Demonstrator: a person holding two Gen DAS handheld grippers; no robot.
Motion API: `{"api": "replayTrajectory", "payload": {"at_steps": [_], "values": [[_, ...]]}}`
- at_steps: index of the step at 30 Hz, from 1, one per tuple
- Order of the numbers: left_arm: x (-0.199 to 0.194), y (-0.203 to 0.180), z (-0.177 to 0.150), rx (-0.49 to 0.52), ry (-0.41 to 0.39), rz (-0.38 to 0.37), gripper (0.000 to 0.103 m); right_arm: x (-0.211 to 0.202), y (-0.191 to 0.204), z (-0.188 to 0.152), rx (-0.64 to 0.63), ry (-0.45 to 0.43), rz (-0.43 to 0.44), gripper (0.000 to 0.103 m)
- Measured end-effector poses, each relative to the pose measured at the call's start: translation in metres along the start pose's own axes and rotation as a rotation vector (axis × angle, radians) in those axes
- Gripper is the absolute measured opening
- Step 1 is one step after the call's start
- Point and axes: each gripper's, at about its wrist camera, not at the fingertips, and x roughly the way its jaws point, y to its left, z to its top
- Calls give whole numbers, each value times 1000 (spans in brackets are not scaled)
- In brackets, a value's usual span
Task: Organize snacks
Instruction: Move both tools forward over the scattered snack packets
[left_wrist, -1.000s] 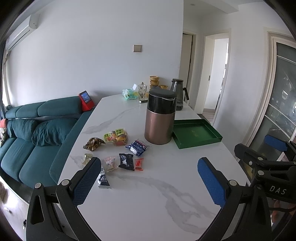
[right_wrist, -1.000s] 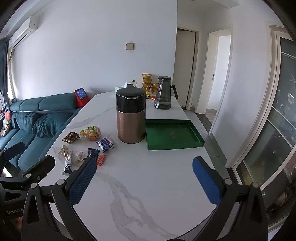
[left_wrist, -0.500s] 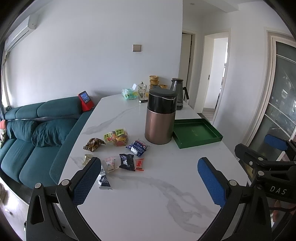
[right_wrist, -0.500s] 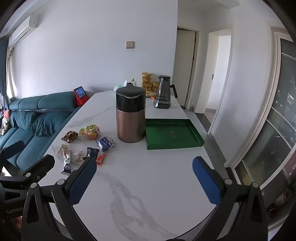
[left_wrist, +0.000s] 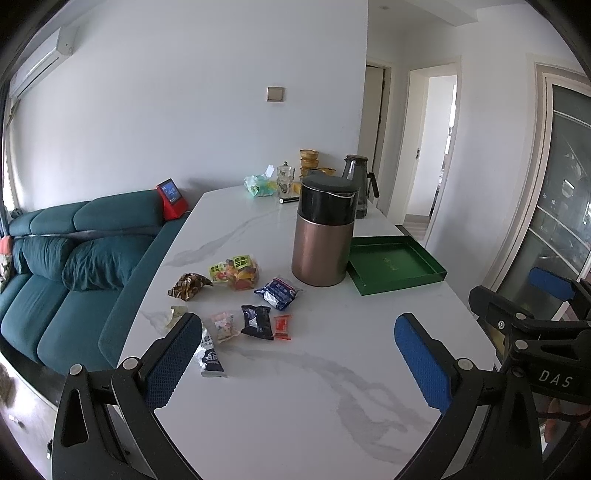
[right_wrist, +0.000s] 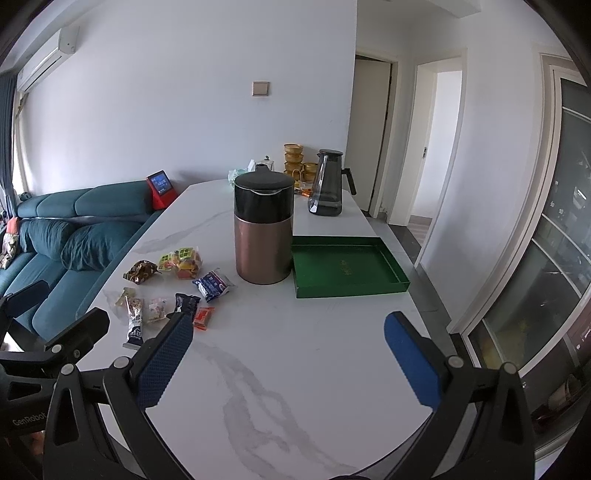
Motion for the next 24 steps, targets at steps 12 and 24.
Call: {"api": "replayTrajectory", "payload": {"at_steps": [12,24], "values": [[30,38,7,-40,42,23,102,38,23,14,-21,46,40,103],[104,95,17,-121,118,140,102,140,61,45,-92,142,175,103]]}}
